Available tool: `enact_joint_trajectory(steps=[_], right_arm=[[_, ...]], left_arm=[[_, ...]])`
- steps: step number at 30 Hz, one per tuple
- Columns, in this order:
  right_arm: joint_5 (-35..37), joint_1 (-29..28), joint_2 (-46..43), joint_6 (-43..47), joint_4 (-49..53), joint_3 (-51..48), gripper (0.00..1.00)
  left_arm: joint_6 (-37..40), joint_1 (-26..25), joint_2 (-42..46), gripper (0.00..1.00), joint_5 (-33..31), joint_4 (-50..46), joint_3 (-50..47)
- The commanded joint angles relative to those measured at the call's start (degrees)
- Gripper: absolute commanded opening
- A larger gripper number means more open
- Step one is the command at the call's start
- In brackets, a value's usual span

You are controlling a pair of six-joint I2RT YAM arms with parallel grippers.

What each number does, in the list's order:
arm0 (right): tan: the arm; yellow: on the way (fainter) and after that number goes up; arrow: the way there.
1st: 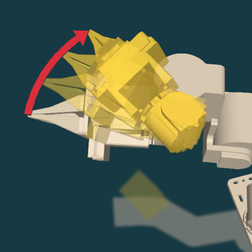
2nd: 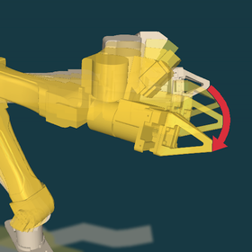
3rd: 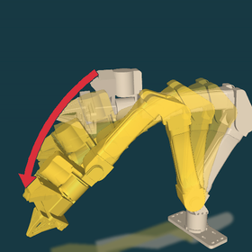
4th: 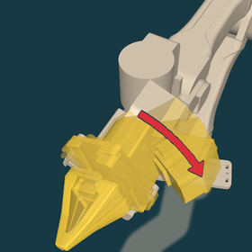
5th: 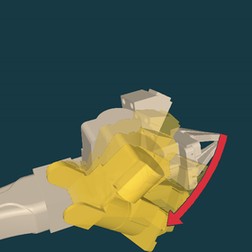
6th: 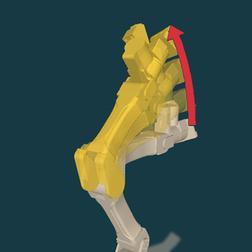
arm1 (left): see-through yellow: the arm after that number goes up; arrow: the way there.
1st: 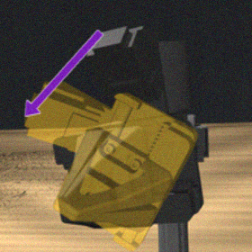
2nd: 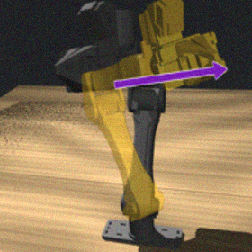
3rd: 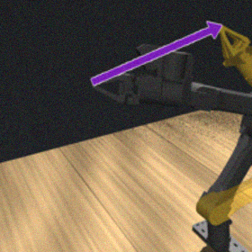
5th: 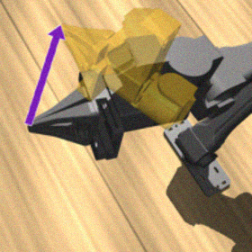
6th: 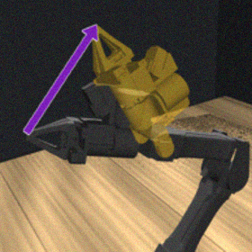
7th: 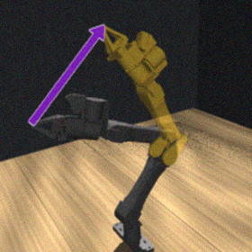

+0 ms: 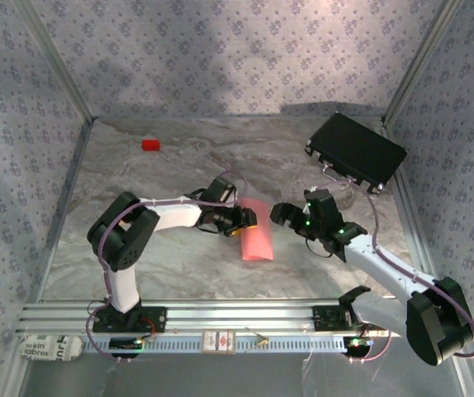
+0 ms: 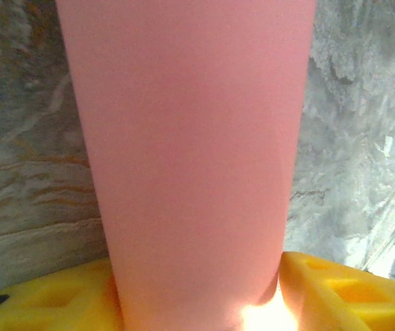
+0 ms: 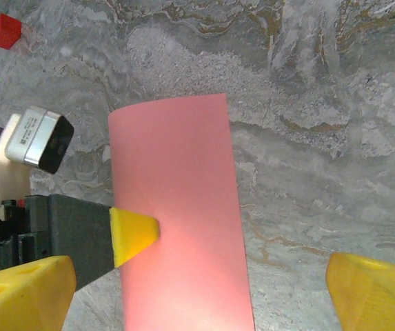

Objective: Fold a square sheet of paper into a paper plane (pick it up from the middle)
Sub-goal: First fold the square sheet of paper in half at the center of the table.

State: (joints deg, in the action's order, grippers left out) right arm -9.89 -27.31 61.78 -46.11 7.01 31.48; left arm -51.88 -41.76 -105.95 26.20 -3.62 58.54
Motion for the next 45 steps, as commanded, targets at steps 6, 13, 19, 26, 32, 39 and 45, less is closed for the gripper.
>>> enact_joint_trajectory(steps=[6,13,19,26,32,39,45], right_arm=[[0.63,-1.11,1.82,-1.34,-1.71,-0.28,0.92],[0.91,-1.95,3.29,-1.55,-2.40,-0.19,0.91],[0.93,-2.43,4.46,-1.55,-2.72,0.07,0.91],[1.10,-2.80,5.28,-1.43,-2.94,0.06,0.90],[1.34,-2.97,5.24,-1.41,-2.81,-0.01,0.90],[1.32,-3.19,5.19,-1.36,-2.79,-0.27,0.90],[1.62,-3.27,5.03,-1.43,-2.75,-0.51,0.91]], left_arm=[[6.28,-0.17,4.75,0.61,-10.19,-12.73,1.62],[6.81,0.09,5.77,0.57,-11.38,-12.95,0.35],[6.75,0.18,4.73,0.53,-11.26,-12.80,-0.21],[7.00,0.34,2.79,0.53,-11.53,-14.42,0.21],[5.26,0.36,2.50,0.53,-13.23,-14.74,0.00],[4.76,0.36,1.39,0.54,-14.59,-16.56,0.95],[4.07,0.41,0.32,0.54,-16.31,-19.23,1.76]])
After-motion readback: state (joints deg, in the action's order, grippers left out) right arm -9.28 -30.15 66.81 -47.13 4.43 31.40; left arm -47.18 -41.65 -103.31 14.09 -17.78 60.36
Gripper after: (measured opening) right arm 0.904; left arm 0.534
